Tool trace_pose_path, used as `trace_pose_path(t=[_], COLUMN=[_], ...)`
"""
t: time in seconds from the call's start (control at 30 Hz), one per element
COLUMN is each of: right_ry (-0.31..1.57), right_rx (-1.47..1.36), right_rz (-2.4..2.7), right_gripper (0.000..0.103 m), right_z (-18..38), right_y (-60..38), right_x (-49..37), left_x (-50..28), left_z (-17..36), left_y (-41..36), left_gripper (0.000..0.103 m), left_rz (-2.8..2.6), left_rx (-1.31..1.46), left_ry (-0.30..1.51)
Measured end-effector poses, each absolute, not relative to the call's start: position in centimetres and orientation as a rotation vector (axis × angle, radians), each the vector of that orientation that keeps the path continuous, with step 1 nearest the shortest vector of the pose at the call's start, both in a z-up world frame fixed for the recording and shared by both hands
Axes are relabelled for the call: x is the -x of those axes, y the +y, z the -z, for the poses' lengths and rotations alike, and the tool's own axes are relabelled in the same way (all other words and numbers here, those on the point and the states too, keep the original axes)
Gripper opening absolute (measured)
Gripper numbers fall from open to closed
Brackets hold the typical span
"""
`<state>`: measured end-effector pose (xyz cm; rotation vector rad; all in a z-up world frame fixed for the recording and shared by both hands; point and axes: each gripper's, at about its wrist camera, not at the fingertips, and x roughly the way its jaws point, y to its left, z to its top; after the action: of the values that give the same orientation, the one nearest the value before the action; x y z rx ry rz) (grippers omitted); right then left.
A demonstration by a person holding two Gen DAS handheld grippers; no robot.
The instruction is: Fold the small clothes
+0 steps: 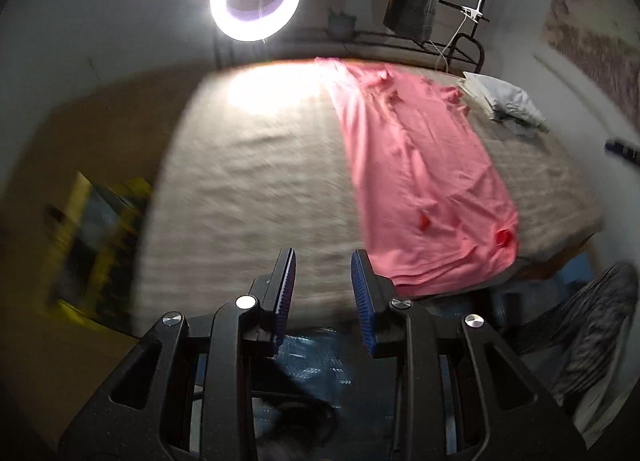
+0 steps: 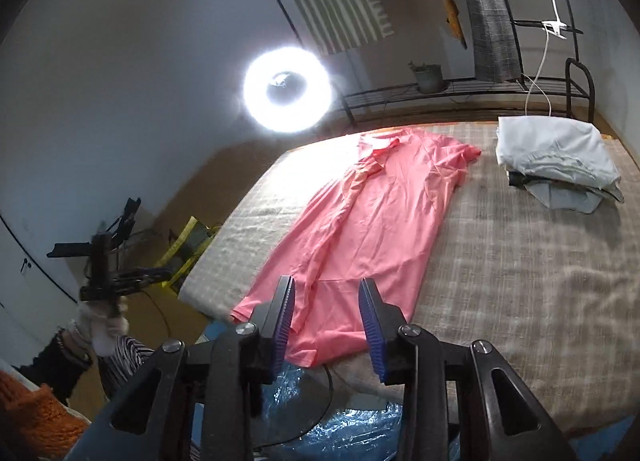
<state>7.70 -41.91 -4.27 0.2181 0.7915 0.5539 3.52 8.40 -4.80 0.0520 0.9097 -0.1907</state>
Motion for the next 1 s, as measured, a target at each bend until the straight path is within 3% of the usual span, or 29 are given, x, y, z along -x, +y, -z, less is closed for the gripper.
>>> trace_pose_path(t=[0.3, 0.6, 0.8, 1.0], right_ry=[0.724, 0.539, 0.476, 0.708], right_rx=[-0.182, -0.214, -0.131, -0.08], right_rz=[-0.55, -0.413, -0.391, -0.462], right_gripper=[0.032, 0.034, 0.038, 0.036], right_z=[0.9, -8.1, -10.5, -1.6], right_y=[-41.8, -48.7, -48.1, -42.6], right_x=[-6.7, -3.4, -2.2, -6.7], left_x=[-0.1, 1.4, 0.1, -3.6], left_z=[-2.5, -7.9, -4.8, 4.0], left_y=[11.8, 15.9, 13.2, 6.8], left_gripper=[0.029, 0.029, 0.029, 0.029], left_rz=[0.148, 0.027, 0.122, 0.312], left_rx=[-0.108, -0.162, -0.128, -0.061], left_ry=[0.818, 0.741, 0.757, 0.868])
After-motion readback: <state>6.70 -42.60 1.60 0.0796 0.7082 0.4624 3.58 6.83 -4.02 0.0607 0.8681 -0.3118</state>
